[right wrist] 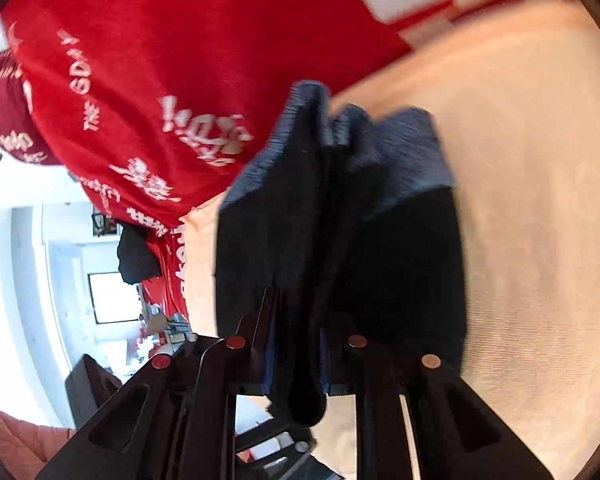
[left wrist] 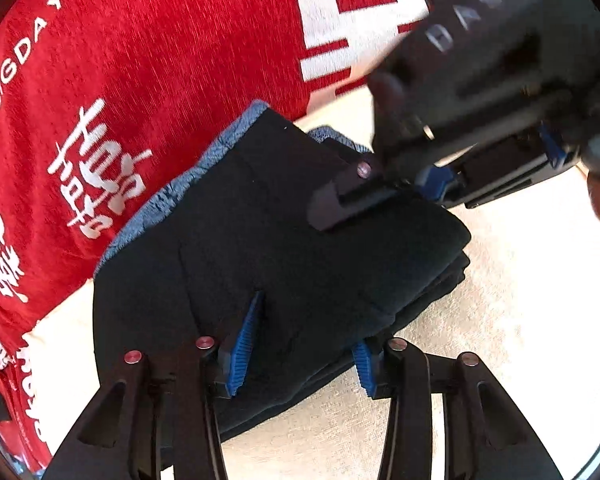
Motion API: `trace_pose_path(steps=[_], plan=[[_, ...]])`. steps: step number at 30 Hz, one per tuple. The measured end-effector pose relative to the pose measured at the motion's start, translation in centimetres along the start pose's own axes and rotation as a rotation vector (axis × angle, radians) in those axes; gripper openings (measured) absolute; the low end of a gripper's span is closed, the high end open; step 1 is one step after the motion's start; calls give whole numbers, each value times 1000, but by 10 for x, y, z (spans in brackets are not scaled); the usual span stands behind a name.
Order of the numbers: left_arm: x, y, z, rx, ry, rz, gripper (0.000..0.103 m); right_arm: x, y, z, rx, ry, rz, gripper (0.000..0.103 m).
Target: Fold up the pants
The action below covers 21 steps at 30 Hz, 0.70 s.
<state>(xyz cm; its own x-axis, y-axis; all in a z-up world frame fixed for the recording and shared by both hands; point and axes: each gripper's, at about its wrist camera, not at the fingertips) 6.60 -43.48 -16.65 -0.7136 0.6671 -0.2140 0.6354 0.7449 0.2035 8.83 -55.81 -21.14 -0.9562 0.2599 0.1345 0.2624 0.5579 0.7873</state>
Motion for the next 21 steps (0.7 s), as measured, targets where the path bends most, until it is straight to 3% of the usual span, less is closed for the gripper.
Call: trace_pose_path(steps=[2, 3, 4, 6, 9, 21], plan=[[1, 8, 1, -3, 32, -9, 61, 0, 1, 6, 36, 9, -10, 20], [1, 8, 0, -16, 51, -25, 82, 0, 3, 8, 58, 10, -12, 24], [2, 14, -1, -13, 68, -49, 90, -1, 6, 10, 97, 7, -18, 24], [7, 30, -4, 59, 97, -98, 90, -1, 15, 12, 161, 10, -39, 25], [16, 44, -9, 105, 144, -165, 90, 1, 24, 14, 247, 9, -64, 28], [28, 81, -12, 76, 211, -295, 90, 17, 51, 21, 584, 7, -162, 38]])
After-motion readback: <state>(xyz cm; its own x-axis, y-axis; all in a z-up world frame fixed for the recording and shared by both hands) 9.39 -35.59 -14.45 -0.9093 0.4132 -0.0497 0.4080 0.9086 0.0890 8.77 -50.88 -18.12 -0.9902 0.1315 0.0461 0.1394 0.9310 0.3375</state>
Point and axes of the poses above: each gripper's, at about its wrist camera, not at the fingertips, and z roughly the way its jaws point, y to its left, x to its underside, and after that the axes turned 8 degrees about y, right-handed
